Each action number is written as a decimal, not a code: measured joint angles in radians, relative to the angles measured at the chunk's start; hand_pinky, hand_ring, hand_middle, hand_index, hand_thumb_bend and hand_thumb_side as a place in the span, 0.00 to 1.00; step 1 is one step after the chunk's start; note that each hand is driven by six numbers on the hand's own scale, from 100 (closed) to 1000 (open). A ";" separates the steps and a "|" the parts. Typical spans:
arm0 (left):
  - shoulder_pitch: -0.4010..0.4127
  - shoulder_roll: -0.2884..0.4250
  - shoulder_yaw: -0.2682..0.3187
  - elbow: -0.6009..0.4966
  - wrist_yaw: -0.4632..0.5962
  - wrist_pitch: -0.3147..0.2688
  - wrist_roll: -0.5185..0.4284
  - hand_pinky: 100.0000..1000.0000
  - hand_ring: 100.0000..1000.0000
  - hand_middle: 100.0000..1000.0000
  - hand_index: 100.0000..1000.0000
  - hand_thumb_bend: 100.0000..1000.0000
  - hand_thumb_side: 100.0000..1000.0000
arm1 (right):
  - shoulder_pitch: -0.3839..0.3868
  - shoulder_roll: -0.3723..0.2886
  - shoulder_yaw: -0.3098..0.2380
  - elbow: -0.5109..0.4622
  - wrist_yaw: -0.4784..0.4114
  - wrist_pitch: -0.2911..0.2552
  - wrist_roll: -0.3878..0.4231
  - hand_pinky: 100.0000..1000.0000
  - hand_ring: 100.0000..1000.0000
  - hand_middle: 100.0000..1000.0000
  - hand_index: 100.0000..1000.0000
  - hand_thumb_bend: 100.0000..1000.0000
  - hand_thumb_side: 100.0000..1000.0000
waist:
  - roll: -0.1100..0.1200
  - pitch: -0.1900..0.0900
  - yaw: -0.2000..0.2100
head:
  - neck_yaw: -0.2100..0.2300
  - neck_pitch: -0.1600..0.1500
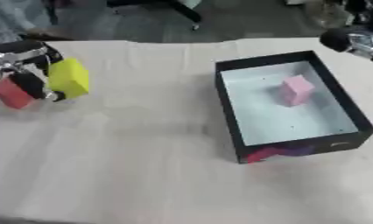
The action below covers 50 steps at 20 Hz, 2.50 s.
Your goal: Pick up the objects with one hand, pass them to the other hand, and then place them into the box on the other side of the table.
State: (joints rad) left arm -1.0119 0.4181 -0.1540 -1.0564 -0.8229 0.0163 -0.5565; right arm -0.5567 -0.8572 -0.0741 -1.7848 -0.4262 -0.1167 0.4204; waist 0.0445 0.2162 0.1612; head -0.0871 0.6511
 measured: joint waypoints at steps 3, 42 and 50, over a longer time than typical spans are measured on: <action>0.040 -0.019 0.029 -0.074 0.046 0.010 0.045 0.70 0.50 0.44 0.43 0.00 0.00 | -0.060 -0.001 0.036 -0.002 0.034 -0.025 0.026 0.97 1.00 0.78 1.00 0.49 0.15 | -0.001 -0.004 0.006 | -0.022 0.002; 0.257 -0.259 -0.152 -0.487 0.316 0.079 0.500 0.68 0.47 0.43 0.42 0.00 0.00 | -0.426 0.356 0.340 0.196 0.409 -0.216 0.318 0.95 1.00 0.78 0.98 0.41 0.03 | -0.019 -0.009 0.008 | -0.084 0.016; 0.263 -0.280 -0.169 -0.500 0.182 0.101 0.520 0.64 0.45 0.41 0.42 0.00 0.00 | -0.429 0.380 0.352 0.202 0.437 -0.164 0.262 0.92 1.00 0.76 0.96 0.34 0.00 | -0.019 -0.009 0.017 | -0.098 0.016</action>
State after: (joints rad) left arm -0.7485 0.1383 -0.3228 -1.5567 -0.6412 0.1177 -0.0365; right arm -0.9859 -0.4773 0.2775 -1.5826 0.0109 -0.2805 0.6822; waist 0.0256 0.2067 0.1778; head -0.1855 0.6671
